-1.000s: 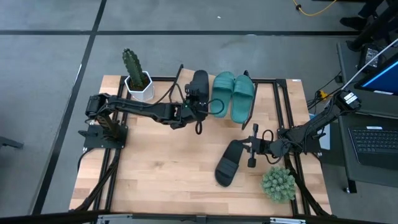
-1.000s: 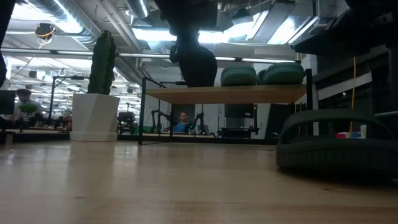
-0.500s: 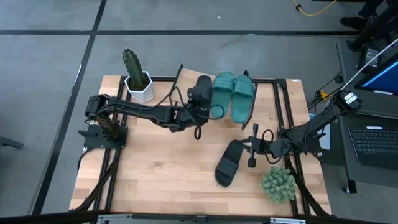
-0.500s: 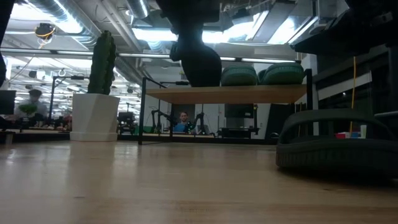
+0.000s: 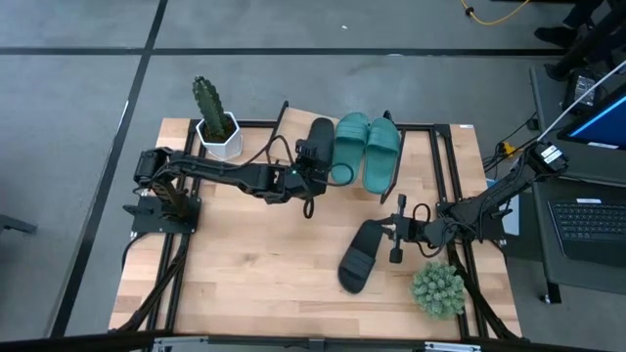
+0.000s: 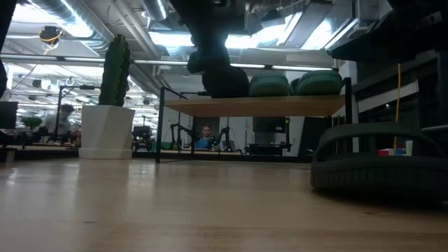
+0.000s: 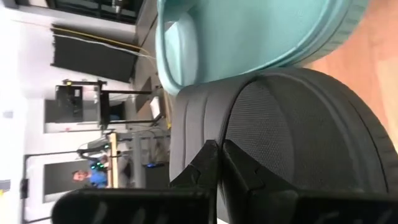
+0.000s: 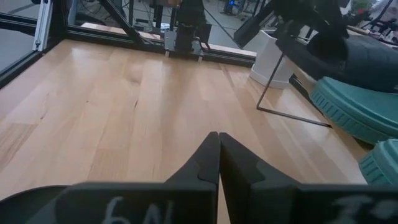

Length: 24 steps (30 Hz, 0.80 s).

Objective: Pick and place slides into the shelf
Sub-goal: Put the left black slide on the shelf

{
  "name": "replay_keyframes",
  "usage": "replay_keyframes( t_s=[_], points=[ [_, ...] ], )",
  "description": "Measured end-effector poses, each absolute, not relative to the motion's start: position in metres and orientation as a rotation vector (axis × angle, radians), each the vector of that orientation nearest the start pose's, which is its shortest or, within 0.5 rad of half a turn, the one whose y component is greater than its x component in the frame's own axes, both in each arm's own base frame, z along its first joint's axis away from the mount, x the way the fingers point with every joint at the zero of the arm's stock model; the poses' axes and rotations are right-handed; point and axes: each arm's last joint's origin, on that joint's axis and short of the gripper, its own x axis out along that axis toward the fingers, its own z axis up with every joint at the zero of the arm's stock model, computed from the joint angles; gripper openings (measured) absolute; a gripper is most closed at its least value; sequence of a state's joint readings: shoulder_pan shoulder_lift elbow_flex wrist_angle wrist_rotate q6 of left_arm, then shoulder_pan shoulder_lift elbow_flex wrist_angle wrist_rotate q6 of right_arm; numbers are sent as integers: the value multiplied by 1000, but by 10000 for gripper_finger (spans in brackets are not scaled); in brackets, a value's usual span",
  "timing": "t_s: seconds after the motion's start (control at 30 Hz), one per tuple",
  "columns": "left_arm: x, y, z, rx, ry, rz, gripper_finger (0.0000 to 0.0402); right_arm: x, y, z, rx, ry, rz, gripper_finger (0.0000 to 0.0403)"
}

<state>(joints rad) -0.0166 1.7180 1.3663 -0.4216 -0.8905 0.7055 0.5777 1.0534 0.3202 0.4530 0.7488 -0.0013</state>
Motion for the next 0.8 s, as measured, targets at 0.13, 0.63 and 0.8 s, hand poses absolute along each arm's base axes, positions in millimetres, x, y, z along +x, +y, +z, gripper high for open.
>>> replay_keyframes(
  t_s=[0.13, 0.63, 0.8],
  points=[
    [371, 16, 276, 959, 994, 539, 0, 176, 91, 189, -174, 221, -170, 11],
    [371, 17, 275, 934, 992, 545, 9, 176, 92, 191, -160, 204, -169, 11],
    [370, 20, 275, 926, 998, 541, 34, 176, 92, 192, -155, 198, -168, 11]
  ],
)
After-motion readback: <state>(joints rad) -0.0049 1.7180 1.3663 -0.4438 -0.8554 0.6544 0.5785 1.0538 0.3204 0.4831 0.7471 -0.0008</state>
